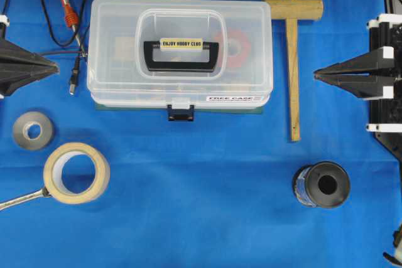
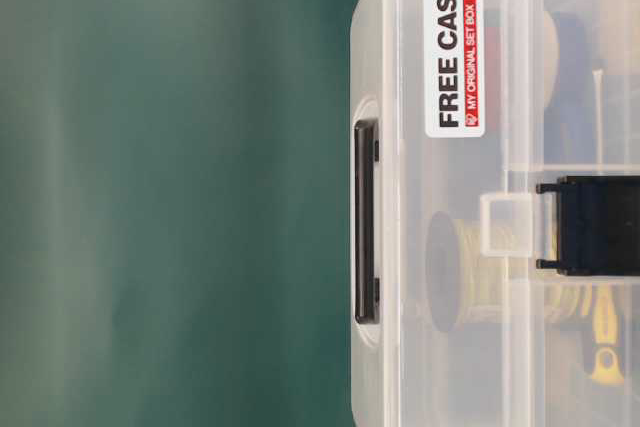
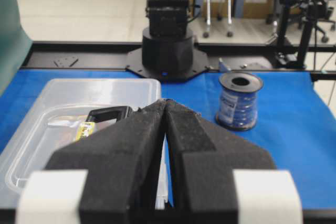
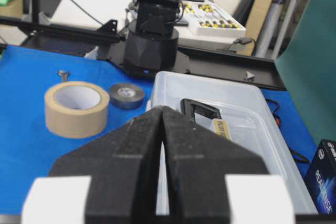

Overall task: Open the tool box with both arms.
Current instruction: 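Move both grippers inward to the left and right ends of the lid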

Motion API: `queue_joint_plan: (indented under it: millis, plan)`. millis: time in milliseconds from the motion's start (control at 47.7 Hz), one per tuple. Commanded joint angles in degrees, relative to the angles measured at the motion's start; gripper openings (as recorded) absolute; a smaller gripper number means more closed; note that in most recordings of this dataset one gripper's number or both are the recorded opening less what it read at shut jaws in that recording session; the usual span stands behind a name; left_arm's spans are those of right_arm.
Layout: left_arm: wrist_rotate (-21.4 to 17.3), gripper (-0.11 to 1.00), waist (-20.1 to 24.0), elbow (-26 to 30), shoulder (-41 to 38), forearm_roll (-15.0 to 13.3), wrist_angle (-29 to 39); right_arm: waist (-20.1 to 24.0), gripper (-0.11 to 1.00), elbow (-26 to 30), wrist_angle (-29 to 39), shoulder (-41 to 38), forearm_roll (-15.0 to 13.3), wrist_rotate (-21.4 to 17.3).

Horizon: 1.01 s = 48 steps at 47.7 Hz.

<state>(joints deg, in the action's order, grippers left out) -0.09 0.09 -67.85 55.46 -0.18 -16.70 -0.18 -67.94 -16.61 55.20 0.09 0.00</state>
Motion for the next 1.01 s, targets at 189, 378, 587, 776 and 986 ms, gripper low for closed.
queue_joint_plan:
  millis: [189, 378, 587, 776, 986]
  plan:
    - [0.0, 0.0, 0.35, 1.23, -0.97, -1.85, 5.89, -0.7, 0.0, 1.85, 3.96, -2.29, 0.53, -0.62]
    - [-0.09, 0.0, 0.7, 0.97, -3.25, -1.85, 10.9, -2.81, 0.0, 1.76, 6.68, -5.45, 1.85, -0.97]
    - [0.35, 0.02, 3.52, 0.7, -5.71, -1.85, 16.61, -4.39, 0.07, 1.58, 9.4, -9.4, 2.11, -0.97]
    - [0.18, 0.49, 7.73, -0.7, -7.91, -1.85, 21.09, -6.59, 0.62, 1.58, 12.74, -13.62, 2.2, -0.97]
    - [-0.7, 0.84, 12.22, -1.14, -10.37, -1.67, 24.08, -11.34, 0.82, 2.11, 14.77, -18.28, 2.2, -0.97]
